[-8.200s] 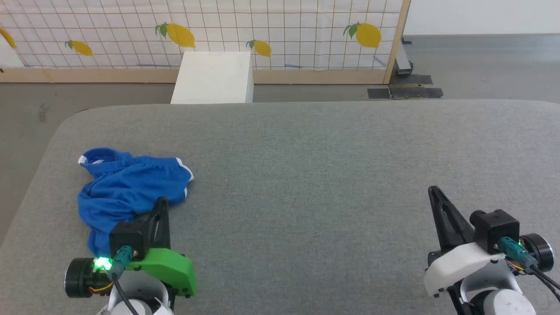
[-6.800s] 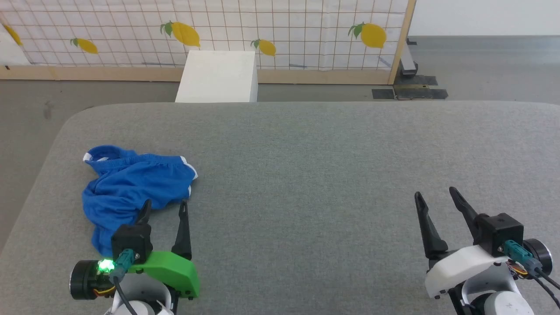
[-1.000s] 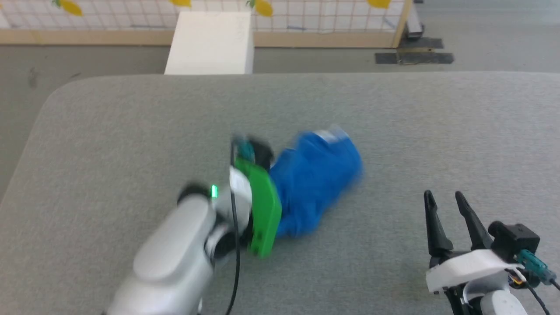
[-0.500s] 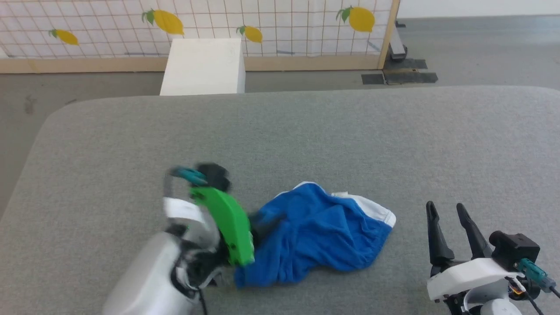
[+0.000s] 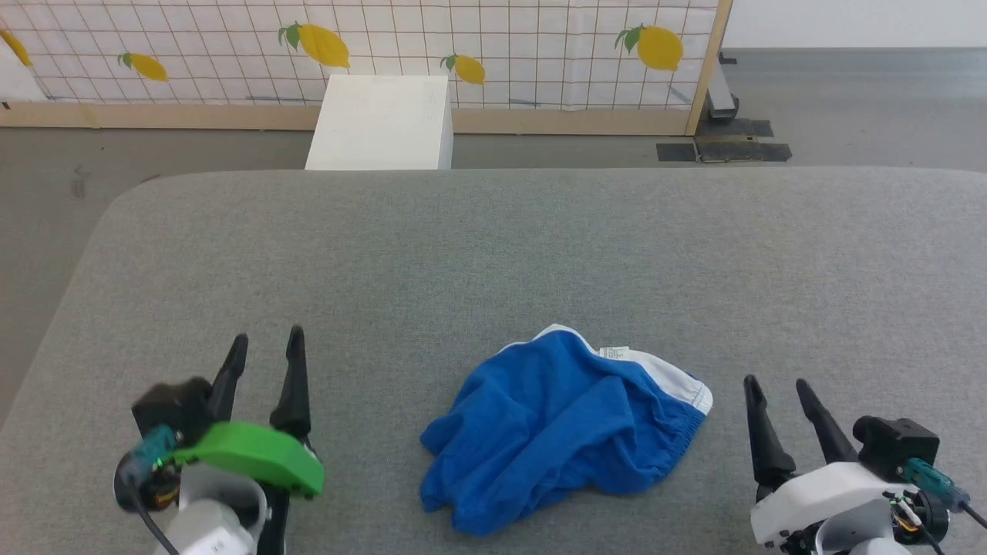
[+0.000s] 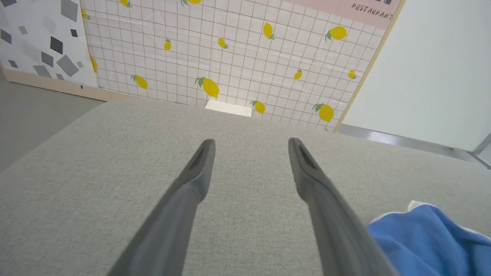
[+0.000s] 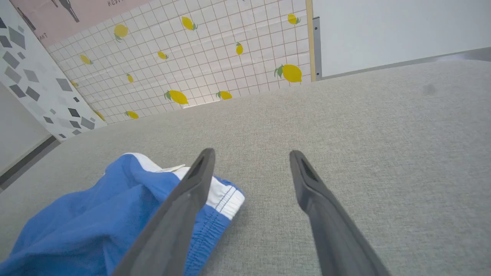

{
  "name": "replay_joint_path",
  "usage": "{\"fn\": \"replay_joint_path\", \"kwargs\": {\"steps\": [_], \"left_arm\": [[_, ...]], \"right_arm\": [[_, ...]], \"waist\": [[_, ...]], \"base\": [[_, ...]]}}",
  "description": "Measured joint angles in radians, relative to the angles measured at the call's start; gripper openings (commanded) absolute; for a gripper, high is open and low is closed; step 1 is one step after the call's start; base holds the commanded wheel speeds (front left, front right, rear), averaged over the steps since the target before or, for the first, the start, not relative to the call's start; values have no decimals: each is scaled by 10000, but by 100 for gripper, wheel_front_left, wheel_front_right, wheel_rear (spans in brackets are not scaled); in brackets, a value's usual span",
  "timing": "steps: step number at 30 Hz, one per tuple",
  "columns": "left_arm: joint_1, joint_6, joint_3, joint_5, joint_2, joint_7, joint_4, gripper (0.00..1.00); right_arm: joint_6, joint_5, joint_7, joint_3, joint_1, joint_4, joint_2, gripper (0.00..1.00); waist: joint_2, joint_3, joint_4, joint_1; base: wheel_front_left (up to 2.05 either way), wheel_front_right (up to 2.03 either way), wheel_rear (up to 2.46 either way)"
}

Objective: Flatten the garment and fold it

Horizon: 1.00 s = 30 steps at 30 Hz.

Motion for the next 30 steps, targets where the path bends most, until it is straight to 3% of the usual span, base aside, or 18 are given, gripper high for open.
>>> {"fn": "replay_joint_path", "kwargs": {"steps": [6, 8, 9, 12, 17, 18, 19, 20, 21, 26, 30], "left_arm": [[609, 224, 290, 1312, -376, -278, -435, 100], [734, 142, 654, 1726, -577, -303, -869, 100], [732, 90, 683, 1766, -614, -305, -928, 100], [703, -71, 821, 1825, -763, -305, -1037, 100], [670, -311, 991, 1870, -982, -305, -997, 100], [654, -376, 1028, 1898, -1005, -305, -957, 100], [648, -431, 1068, 1933, -1034, -305, -918, 100], [647, -443, 1114, 1942, -1062, -305, -899, 100], [646, -502, 1193, 1954, -1101, -305, -880, 100], [645, -629, 1379, 2178, -1254, -305, -779, 100], [617, -786, 1438, 2291, -1342, -305, -740, 100]], "right_arm": [[0, -623, 2759, -261, -23, -343, -6, 100], [0, -1584, 6027, 113, -971, -621, -6, 100], [0, -1871, 6589, 176, -1194, -679, -6, 100], [0, -2332, 7739, 293, -1648, -698, -8, 100], [0, -2437, 8567, 407, -1781, -460, 0, 100], [0, -2437, 8573, 395, -1795, -410, -2, 92], [0, -2418, 8567, 372, -1802, -355, -4, 48], [0, -2339, 8508, 360, -1803, -337, -8, 12], [0, -2261, 8387, 372, -1826, -339, -8, 0], [0, -2061, 7712, -38, -1988, -541, 29, 0], [0, -2293, 7281, -1643, -2383, -874, 19, 0]], "waist": [[0, 151, 4, 0], [0, 386, 78, 0], [0, 439, 125, 0], [0, 630, 282, 0], [0, 1009, 576, 0], [0, 1089, 637, 0], [0, 1149, 700, 0], [0, 1192, 745, 0], [0, 1247, 788, 0], [0, 1314, 815, 0], [0, 1212, 733, 0]], "base": [[0, 0, 0], [0, 0, 0], [0, 0, 0], [0, 0, 0], [0, 0, 0], [0, 0, 0], [0, 0, 0], [0, 0, 0], [0, 0, 0], [0, 0, 0], [0, 0, 0]]}}
